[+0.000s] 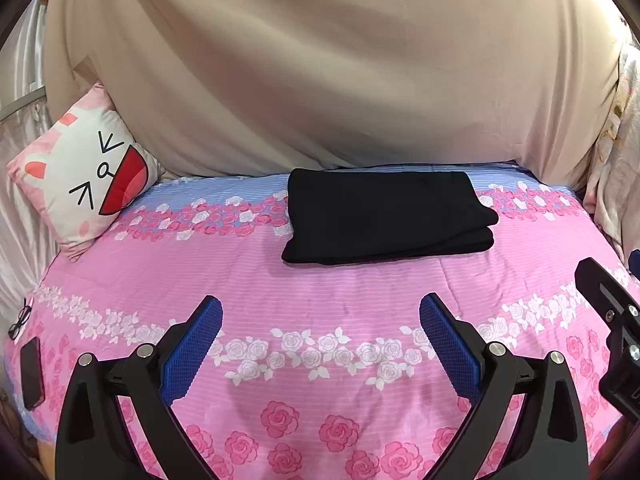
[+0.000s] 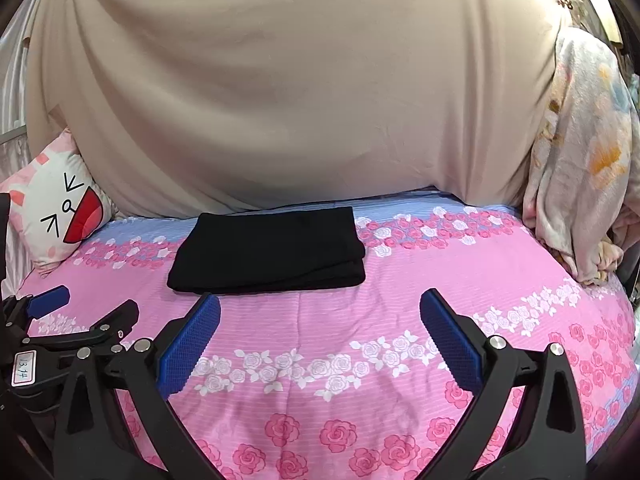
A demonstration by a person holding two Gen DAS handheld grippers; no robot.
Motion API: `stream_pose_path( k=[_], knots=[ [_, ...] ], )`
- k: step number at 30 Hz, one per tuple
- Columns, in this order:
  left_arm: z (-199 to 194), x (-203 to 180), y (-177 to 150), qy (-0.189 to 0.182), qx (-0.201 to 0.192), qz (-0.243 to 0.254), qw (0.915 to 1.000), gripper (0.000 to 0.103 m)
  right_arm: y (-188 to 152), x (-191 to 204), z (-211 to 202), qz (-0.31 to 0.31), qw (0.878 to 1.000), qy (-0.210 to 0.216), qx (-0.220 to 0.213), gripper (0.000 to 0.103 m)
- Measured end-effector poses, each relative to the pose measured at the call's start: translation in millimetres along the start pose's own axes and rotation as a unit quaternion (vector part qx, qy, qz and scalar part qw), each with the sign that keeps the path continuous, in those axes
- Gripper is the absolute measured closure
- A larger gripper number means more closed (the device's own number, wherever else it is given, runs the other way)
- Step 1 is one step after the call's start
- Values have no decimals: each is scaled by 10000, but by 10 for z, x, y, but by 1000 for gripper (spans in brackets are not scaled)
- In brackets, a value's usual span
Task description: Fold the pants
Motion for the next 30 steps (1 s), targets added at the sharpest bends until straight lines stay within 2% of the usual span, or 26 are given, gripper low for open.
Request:
stream_pose_path(
  k=[10, 30],
  knots=[
    [31, 72, -20, 13, 52, -40, 10000, 5, -29, 121, 8, -147, 9999, 13, 47, 5],
    [58, 85, -36, -58, 33, 27, 10000, 6, -47, 117, 24, -156, 9999, 29, 53, 5]
  ],
)
Point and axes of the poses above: each gripper's, at about its wrist camera, not at the fingertips, and z roughly the way its jaws point, x to its left, y to its top, the point moved 3 cm from there along z, roughly the way its jaws point, and after that the axes turned 2 degrees about z, right-handed, at the moved point
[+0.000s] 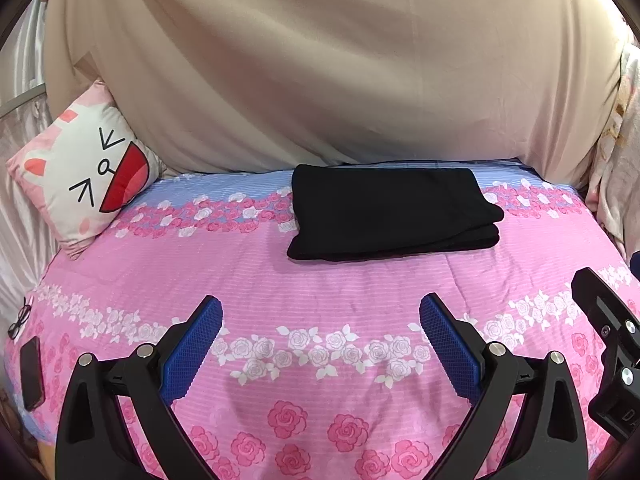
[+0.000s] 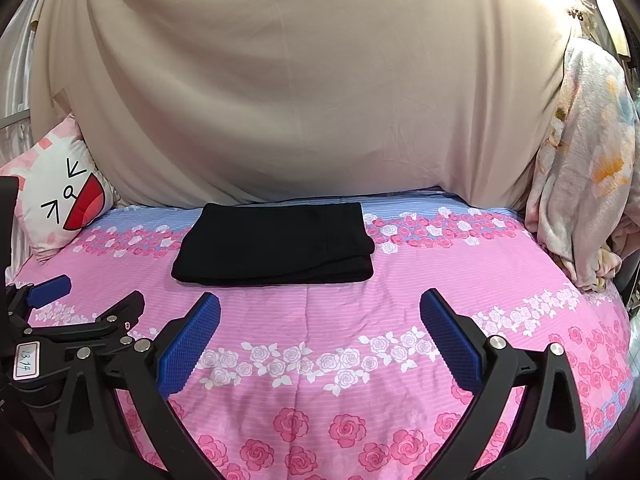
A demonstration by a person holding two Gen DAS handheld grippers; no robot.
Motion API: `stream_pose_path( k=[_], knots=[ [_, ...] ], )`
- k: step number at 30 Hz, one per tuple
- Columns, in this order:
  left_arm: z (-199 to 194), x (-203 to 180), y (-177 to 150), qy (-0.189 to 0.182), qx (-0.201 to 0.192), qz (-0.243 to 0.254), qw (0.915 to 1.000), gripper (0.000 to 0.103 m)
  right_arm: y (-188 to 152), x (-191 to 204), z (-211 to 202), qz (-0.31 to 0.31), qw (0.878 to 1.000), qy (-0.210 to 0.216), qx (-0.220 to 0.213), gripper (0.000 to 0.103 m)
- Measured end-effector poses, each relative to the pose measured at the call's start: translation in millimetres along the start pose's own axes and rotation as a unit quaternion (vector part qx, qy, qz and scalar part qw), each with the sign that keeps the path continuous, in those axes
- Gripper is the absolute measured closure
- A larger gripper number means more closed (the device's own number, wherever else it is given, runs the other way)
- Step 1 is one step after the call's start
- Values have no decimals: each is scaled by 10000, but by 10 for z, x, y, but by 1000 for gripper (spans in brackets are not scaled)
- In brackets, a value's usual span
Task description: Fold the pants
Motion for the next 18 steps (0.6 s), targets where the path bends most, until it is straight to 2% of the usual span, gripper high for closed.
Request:
stream_pose_path(
  k=[2, 8, 14, 18],
  knots=[
    [8, 0, -5, -49, -16, -15, 10000, 6, 6, -2, 2, -13, 10000, -21, 1, 5],
    [8, -11, -8, 129, -74, 9, 9999, 6, -19, -20, -6, 15, 10000, -33, 12, 5],
    [18, 0, 1, 71, 3, -3, 10000, 7, -23, -35, -17, 26, 10000, -46, 13, 5],
    [2, 9, -5, -118, 43, -80, 9999, 7, -21, -52, -16, 51, 10000, -47, 13, 5]
  ],
)
Point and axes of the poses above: each gripper's, at about its wrist camera, not at the fingertips, and z roughly the way its jaws point, x to its left, y to its top, the point moved 3 cm from there along z, roughly the way its jaws point, and after that the axes turned 2 degrees about z, right-handed, at the moved point
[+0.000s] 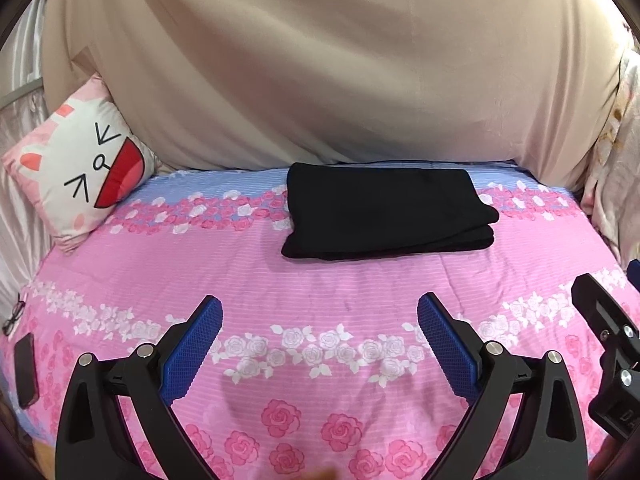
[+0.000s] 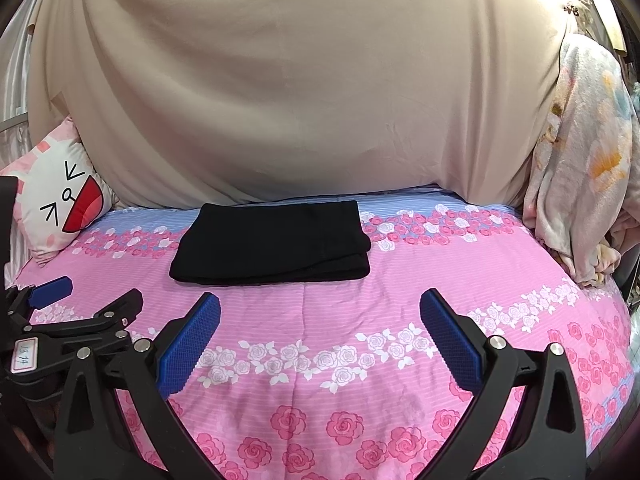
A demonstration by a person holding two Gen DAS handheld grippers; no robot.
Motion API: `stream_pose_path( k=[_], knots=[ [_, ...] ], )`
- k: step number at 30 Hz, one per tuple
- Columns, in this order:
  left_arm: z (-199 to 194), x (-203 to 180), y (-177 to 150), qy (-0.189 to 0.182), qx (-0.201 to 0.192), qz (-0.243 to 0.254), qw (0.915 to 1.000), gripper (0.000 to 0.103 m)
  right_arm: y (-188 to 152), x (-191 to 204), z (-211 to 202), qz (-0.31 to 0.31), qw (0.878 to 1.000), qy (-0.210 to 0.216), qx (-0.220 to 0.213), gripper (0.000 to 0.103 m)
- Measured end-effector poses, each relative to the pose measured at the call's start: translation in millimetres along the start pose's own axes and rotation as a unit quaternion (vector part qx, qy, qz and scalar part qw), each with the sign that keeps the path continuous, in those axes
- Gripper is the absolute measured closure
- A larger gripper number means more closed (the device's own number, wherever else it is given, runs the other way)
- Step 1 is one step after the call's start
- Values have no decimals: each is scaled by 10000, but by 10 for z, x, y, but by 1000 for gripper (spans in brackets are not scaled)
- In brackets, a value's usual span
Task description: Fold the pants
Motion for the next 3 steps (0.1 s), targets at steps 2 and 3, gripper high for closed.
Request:
stream_pose_path(
  k=[2, 3],
  knots=[
    [6, -6, -9, -9, 34, -14, 10000, 7, 2, -9, 13, 8, 10000, 24, 20, 5],
    [8, -11, -13, -27, 45, -5, 10000, 7, 0, -7, 13, 4, 10000, 23, 20, 5]
  ],
)
Point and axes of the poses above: each gripper's, at about its wrist camera, not at the fingertips, and z roughly the way its jaws point, x to its left, y to its top, the point moved 3 cm from there along z, roughly the way its jaws point, and after that the axes turned 2 degrees about z, right-handed, at the moved point
